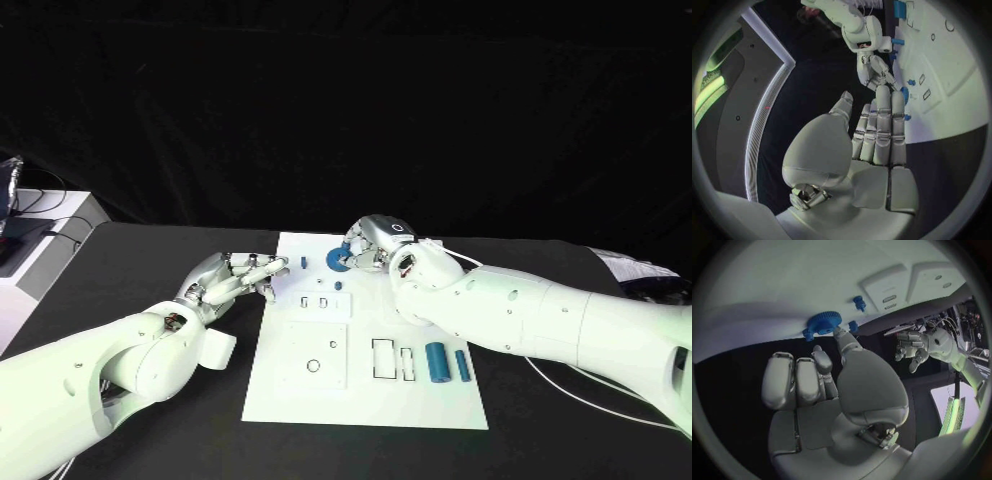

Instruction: Assemble the parts on the task board

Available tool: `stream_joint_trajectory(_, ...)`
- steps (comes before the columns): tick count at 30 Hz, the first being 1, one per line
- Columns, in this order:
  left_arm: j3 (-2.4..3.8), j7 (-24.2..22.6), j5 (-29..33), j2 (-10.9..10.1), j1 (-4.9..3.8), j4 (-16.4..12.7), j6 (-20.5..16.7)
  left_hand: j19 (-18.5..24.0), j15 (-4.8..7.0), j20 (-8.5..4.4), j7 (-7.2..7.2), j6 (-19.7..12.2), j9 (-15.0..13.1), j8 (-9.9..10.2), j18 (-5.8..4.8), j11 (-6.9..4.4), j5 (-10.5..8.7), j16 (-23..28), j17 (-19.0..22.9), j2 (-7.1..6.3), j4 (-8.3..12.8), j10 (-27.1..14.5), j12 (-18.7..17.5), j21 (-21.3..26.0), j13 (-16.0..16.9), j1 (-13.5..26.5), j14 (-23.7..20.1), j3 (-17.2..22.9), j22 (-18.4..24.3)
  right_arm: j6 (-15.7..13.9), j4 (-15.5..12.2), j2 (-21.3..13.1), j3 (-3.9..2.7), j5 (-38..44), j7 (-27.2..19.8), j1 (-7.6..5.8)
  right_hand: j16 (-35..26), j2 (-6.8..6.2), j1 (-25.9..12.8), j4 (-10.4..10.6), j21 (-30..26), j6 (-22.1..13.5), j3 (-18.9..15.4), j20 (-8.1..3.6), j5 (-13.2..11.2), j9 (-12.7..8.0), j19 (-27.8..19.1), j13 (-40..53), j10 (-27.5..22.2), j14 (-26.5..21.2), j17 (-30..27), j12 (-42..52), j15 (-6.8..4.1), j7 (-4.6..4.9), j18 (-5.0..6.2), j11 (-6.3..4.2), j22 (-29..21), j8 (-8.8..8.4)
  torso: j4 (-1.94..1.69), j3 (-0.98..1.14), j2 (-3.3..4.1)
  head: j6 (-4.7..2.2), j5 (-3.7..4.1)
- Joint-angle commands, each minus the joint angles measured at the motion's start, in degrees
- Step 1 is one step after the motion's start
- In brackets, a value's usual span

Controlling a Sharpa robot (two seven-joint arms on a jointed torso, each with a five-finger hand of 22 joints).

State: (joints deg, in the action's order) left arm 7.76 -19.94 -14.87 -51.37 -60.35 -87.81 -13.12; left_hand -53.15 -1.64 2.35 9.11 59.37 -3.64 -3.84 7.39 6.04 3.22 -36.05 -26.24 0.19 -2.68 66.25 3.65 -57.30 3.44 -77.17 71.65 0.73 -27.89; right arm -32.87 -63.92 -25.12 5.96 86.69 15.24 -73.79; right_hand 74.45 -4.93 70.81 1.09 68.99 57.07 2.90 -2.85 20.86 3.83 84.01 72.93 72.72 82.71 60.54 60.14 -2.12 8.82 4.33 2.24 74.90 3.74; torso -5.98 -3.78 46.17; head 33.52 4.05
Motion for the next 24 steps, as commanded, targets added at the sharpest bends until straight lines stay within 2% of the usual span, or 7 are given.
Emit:
stream_joint_trajectory(1,0.05,-0.39,-0.13,0.07,-0.01,-0.09,0.90,0.50,0.07,-0.02,-0.16,-0.38,-0.04,0.22,0.98,0.07,-0.08,-0.18,0.04,0.60,0.32,-0.37,-0.20,-0.17,0.07,0.15,-0.27,0.03,0.04,-0.36,-0.62,-0.56,0.33,-1.65,-1.24,0.65,-0.04,-0.03,-0.20,0.30,-0.07,0.45,-0.11,0.31,0.58,-0.03,2.88,-0.06,-0.29,-0.07,0.04,0.29,0.23,-0.12,0.81,0.01,9.51,-0.12,0.02,0.00,0.01,-0.05,-0.07)
stream_joint_trajectory(5,0.05,-0.44,-0.13,0.10,-0.01,-0.08,0.95,0.50,0.07,-0.02,-0.16,-0.38,-0.04,0.22,0.98,0.07,-0.08,-0.18,0.04,0.60,0.32,-0.37,-0.20,-0.17,0.07,0.15,-0.27,0.03,0.04,-2.13,-2.42,-2.61,0.33,-2.58,-2.13,0.67,-0.06,0.28,-0.09,-0.03,-0.02,0.59,-0.10,0.26,1.46,-0.05,2.89,-0.08,-0.23,-0.04,0.05,0.47,0.19,-0.13,0.79,-0.03,9.52,-0.13,-0.03,0.02,-0.01,-0.27,-0.03)
stream_joint_trajectory(7,0.05,-0.51,-0.13,0.05,-0.01,-0.08,0.94,0.50,0.07,-0.02,-0.16,-0.38,-0.04,0.22,0.98,0.07,-0.08,-0.18,0.04,0.60,0.32,-0.37,-0.20,-0.17,0.07,0.15,-0.27,0.03,0.04,-3.58,-4.09,-4.66,0.32,-4.67,-3.75,0.68,-0.08,0.71,0.12,-0.71,-0.03,0.80,-0.04,0.21,1.78,-0.05,2.90,-0.09,-0.18,-0.03,0.05,0.63,0.14,-0.16,0.78,-0.08,9.51,-0.14,0.15,0.07,-0.06,-0.40,-0.21)
stream_joint_trajectory(11,0.05,-0.61,-0.13,-0.10,-0.01,-0.12,0.87,0.52,0.06,0.00,-0.17,-0.41,-0.05,0.20,1.00,0.07,-0.08,-0.19,0.06,0.60,0.38,-0.42,-0.19,-0.27,0.08,0.10,-0.27,0.03,0.18,-4.56,-7.32,-8.85,0.25,-10.51,-8.76,0.58,-0.20,1.73,0.93,-2.55,-0.12,1.10,0.73,0.14,2.03,-0.07,2.86,-0.04,-0.24,-0.04,-0.06,0.82,0.09,-0.13,0.77,-0.12,9.49,-0.13,0.53,0.17,-0.09,-0.66,-0.38)
stream_joint_trajectory(17,0.05,-0.73,-0.13,-0.30,0.00,-0.22,0.77,0.52,0.06,0.00,-0.17,-0.41,-0.05,0.20,1.00,0.07,-0.08,-0.19,0.06,0.60,0.38,-0.42,-0.19,-0.27,0.08,0.10,-0.27,0.03,0.18,-1.67,-12.19,-16.46,0.14,-24.41,-19.17,-0.23,-0.30,2.38,2.63,-5.26,-0.23,1.19,1.23,0.18,1.19,-0.08,2.72,-0.11,-0.57,-0.07,-0.04,0.77,0.11,-0.02,0.74,-0.10,9.47,-0.13,1.29,0.47,-0.33,-1.17,-0.64)
stream_joint_trajectory(20,0.05,-0.76,-0.13,-0.33,0.04,-0.18,0.74,0.52,0.06,0.00,-0.17,-0.41,-0.05,0.20,1.00,0.07,-0.08,-0.19,0.06,0.60,0.38,-0.42,-0.19,-0.27,0.08,0.10,-0.27,0.03,0.18,0.40,-13.16,-19.62,0.12,-30.66,-23.01,-0.58,-0.47,2.34,3.65,-6.44,-0.26,1.38,1.37,0.19,1.21,-0.09,2.60,-0.29,-0.83,-0.15,-0.17,0.51,0.10,-0.01,0.70,-0.11,9.47,-0.13,1.66,0.70,-0.52,-1.34,-0.75)
stream_joint_trajectory(24,0.05,-0.77,-0.13,-0.39,0.27,-0.19,0.71,0.52,0.06,0.00,-0.17,-0.41,-0.05,0.20,1.00,0.07,-0.08,-0.19,0.06,0.60,0.38,-0.42,-0.19,-0.27,0.08,0.10,-0.27,0.03,0.18,2.87,-12.72,-22.43,0.12,-34.93,-26.12,-0.79,-0.66,2.07,4.21,-7.58,-0.24,1.82,1.26,0.12,1.25,-0.10,2.51,-0.45,-0.95,-0.15,-0.27,0.37,0.03,-0.10,0.65,-0.16,9.46,-0.14,2.04,1.04,-0.73,-1.39,-0.62)
